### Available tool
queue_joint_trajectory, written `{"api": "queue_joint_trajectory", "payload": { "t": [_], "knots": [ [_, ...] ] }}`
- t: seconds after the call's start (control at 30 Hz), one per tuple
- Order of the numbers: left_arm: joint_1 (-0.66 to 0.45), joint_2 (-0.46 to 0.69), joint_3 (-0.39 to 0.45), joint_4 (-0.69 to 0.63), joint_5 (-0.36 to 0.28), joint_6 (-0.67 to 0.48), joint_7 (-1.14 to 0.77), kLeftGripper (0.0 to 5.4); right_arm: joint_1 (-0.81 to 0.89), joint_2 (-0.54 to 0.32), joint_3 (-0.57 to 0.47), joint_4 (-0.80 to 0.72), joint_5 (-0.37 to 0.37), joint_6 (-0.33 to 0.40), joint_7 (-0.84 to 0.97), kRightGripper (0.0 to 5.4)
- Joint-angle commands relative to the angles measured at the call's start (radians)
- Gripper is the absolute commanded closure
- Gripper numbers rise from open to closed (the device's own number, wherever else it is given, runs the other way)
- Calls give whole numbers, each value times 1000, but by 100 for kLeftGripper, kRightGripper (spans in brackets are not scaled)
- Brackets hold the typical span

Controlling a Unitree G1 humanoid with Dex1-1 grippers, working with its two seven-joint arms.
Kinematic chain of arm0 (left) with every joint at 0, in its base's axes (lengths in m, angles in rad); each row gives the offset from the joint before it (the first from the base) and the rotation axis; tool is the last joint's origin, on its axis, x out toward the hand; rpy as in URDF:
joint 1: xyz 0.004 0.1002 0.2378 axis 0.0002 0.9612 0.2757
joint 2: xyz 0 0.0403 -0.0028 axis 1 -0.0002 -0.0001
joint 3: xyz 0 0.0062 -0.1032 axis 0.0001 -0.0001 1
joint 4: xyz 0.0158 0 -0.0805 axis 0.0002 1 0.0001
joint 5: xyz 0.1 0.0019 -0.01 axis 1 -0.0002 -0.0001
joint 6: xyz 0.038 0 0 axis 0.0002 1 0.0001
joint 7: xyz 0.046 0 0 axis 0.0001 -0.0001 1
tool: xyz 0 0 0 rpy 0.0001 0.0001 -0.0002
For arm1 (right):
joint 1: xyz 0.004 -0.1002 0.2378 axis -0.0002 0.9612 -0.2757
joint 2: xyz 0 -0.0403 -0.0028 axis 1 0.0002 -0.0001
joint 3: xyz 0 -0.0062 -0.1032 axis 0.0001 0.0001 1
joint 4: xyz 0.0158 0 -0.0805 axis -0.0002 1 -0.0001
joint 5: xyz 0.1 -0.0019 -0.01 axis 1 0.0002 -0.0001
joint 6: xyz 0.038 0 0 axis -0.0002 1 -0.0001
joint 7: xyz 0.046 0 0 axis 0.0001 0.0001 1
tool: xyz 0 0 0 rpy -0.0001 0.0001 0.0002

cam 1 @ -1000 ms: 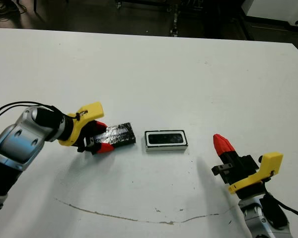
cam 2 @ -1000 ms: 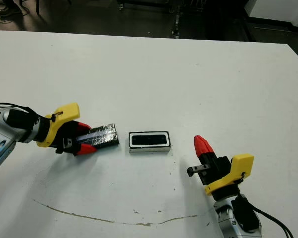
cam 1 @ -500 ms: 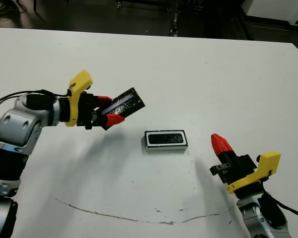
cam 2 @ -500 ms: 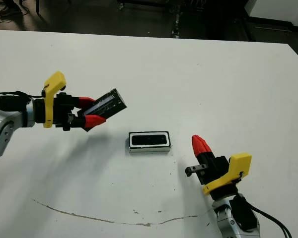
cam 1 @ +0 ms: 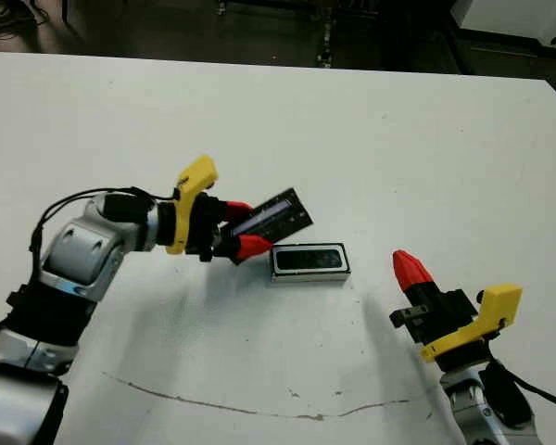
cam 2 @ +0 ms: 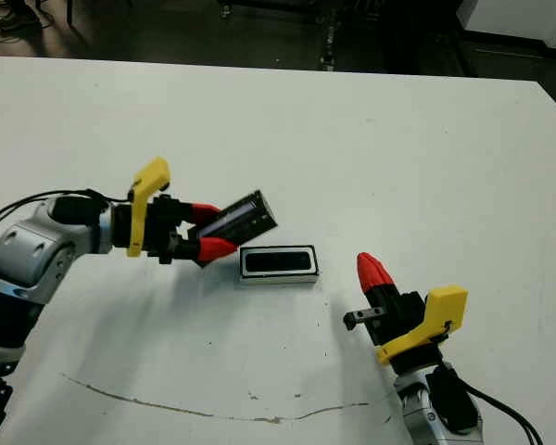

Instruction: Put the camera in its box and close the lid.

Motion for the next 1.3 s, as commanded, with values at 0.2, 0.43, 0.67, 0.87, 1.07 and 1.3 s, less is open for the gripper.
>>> {"api": "queue_joint_trajectory", "payload": {
  "t": [0.2, 0.43, 0.67, 0.87, 1.07, 1.3],
  "knots": [
    [16, -3, -41, 4, 15, 43, 12, 224, 10, -7, -8, 8, 15, 3, 2, 540],
    [32, -30, -52, 1, 16, 86, 57, 224, 14, -7, -3, 7, 15, 1, 0, 540],
    [30, -58, -65, 15, 34, 81, 104, 224, 14, -8, -4, 11, 14, 1, 0, 540],
    [29, -67, -84, 49, 48, 35, 99, 224, 14, -8, -6, 11, 23, 7, 1, 540],
    [26, -78, -106, 87, 61, 3, 87, 224, 17, -9, -1, 5, 14, 6, -8, 540],
    [16, -84, -131, 127, 75, -37, 63, 224, 17, -7, -1, 10, 19, 1, -4, 540]
  ]
}}
